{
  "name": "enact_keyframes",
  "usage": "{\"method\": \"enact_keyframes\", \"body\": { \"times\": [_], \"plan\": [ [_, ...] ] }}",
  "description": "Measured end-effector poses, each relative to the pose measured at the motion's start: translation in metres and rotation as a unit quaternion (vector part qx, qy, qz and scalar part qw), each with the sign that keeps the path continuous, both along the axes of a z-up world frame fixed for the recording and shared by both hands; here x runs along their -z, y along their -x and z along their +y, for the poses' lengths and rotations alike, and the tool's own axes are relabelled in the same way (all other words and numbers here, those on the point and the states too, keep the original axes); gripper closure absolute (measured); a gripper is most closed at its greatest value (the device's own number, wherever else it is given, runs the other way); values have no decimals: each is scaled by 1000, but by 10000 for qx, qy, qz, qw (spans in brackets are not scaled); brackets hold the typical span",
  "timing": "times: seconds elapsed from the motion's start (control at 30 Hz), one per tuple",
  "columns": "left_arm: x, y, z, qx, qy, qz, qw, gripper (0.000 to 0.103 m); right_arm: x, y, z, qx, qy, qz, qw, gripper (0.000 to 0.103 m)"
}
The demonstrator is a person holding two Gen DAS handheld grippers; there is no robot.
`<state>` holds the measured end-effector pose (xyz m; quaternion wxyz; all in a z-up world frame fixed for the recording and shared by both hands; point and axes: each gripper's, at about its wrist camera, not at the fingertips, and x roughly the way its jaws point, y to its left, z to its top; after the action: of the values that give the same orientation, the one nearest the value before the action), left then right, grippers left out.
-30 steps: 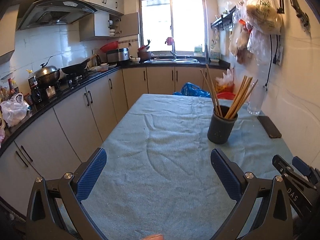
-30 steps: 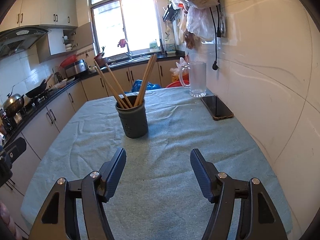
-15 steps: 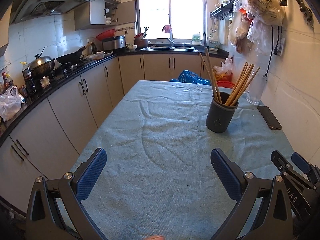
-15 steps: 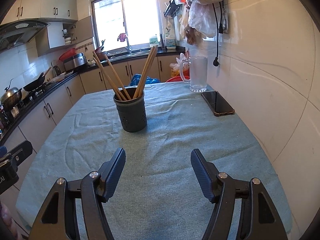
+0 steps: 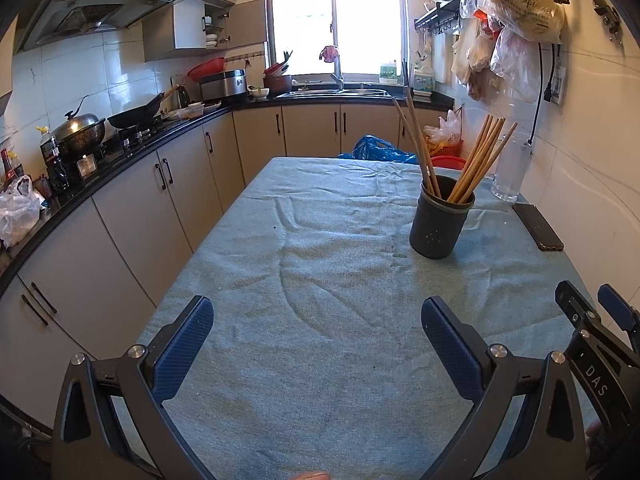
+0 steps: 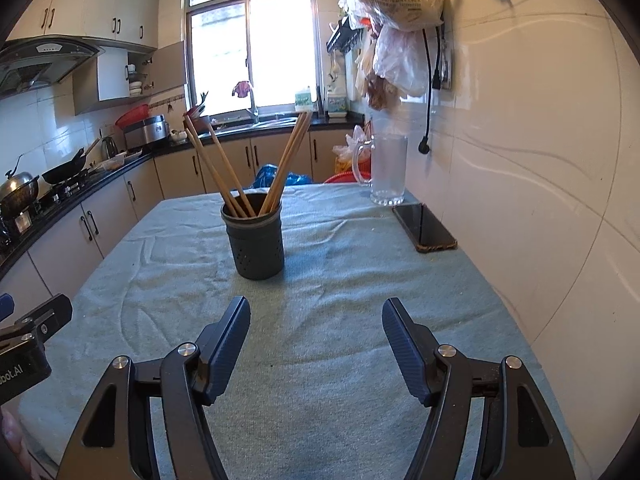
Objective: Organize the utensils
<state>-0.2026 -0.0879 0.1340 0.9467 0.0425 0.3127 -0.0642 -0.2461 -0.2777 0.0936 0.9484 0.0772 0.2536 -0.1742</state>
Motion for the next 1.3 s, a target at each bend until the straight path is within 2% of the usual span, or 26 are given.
{"method": "enact_keyframes", "body": {
  "times": [1.3],
  "plan": [
    [14, -4, 1, 46, 20, 211, 9998, 0, 7, -2, -2, -75, -114, 100, 9999, 26]
  ]
}}
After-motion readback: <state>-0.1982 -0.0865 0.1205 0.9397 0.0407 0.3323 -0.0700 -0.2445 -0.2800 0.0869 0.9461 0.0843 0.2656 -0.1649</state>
